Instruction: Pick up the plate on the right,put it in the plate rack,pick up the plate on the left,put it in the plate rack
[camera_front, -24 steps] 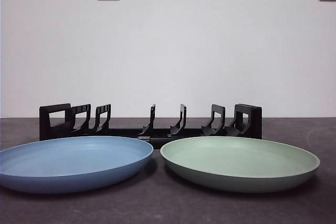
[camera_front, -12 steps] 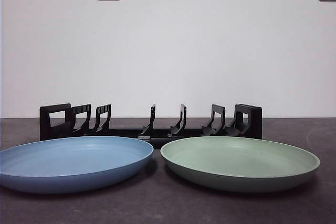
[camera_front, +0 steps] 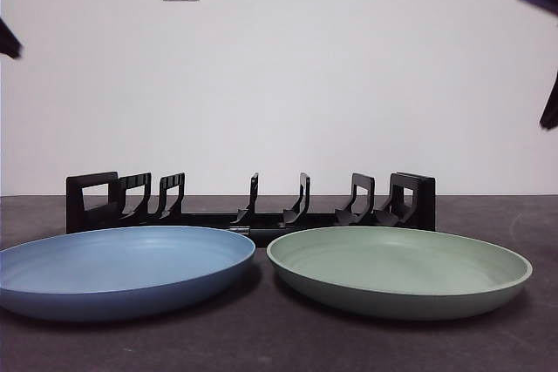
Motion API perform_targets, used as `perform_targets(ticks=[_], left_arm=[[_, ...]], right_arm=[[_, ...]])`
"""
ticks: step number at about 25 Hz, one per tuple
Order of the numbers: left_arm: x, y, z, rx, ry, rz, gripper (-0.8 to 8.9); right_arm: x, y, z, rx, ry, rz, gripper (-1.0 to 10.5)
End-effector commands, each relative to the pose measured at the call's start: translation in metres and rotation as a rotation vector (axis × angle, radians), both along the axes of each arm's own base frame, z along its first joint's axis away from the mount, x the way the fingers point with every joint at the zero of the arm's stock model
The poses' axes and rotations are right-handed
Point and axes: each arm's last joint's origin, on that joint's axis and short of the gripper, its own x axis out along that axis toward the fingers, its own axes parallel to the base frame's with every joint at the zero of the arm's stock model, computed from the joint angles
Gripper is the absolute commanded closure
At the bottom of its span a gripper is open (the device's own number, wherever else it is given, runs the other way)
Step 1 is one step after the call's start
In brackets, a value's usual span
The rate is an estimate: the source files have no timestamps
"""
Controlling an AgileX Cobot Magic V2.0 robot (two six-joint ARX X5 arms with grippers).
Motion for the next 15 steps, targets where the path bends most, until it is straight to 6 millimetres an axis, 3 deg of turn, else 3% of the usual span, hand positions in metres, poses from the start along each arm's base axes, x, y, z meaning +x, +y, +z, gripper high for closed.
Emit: perform_targets(ticks=[1, 4, 7, 15], left_arm=[[0.015, -0.003, -0.007, -0.001, 0.064, -0.08, 8.17], [0.03, -0.007, -0.018, -0.022, 0.141, -0.124, 8.02], [0.036, -0.008, -0.025, -0.02, 0.166, -0.126, 5.42], [0.035, -0.014, -0.023, -0.01, 0.161, -0.145, 5.33]], right_arm=[[0.011, 0.003, -0.015, 0.027, 0.075, 0.069, 9.3], [0.022, 0.007, -0.036, 0.023, 0.158, 0.123, 7.9], [0.031, 0.012, -0.052, 0.017, 0.205, 0.145, 7.8], [0.047, 0.032, -0.09, 0.005, 0.289, 0.207, 7.9]])
